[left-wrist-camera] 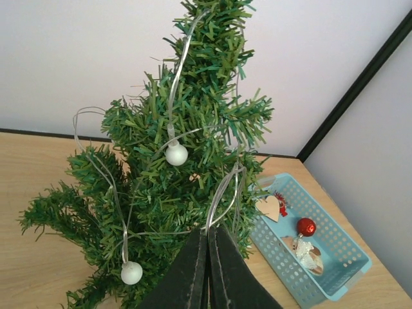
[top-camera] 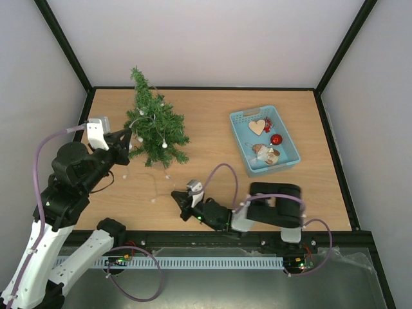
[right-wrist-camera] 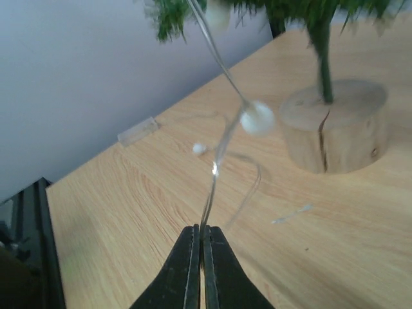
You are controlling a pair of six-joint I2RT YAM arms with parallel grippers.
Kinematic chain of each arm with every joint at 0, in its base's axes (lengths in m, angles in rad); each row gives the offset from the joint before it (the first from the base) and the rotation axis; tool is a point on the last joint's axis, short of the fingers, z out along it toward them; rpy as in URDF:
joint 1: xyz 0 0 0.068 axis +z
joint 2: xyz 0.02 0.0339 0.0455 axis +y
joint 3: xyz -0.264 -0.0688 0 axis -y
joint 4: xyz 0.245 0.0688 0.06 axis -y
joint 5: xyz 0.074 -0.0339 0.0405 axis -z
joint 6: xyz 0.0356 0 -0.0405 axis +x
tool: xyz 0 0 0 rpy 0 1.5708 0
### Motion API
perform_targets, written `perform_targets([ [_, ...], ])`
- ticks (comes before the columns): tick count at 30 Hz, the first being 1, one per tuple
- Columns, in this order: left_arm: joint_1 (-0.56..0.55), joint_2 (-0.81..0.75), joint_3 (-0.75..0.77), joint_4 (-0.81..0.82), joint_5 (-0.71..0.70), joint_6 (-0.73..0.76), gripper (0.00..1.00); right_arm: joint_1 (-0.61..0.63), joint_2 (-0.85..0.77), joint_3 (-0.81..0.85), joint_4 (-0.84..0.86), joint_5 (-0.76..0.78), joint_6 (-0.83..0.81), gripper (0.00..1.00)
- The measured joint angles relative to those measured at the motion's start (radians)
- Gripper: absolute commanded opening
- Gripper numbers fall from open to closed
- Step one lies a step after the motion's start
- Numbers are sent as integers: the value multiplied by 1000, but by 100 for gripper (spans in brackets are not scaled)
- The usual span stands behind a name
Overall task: Decorate the small christmas tree
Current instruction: Wrap the decoration item around the Christmas tree.
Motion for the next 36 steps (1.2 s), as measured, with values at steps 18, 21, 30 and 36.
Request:
perform_targets([
  [18,0,32,94,-114,76,-98,3,0,-1237,105,-1325,169,-35,2],
  [21,0,31,48,-119,59,-113,2,0,-1276,150,-1401,159,-55,2],
  [30,16,69,-22,-200,-71,-122,2,0,-1060,287,-1465,51,-186,2],
  [36,77,44,-22,-260,-64,-140,2,1,-1042,370,-1468,3,-277,2],
])
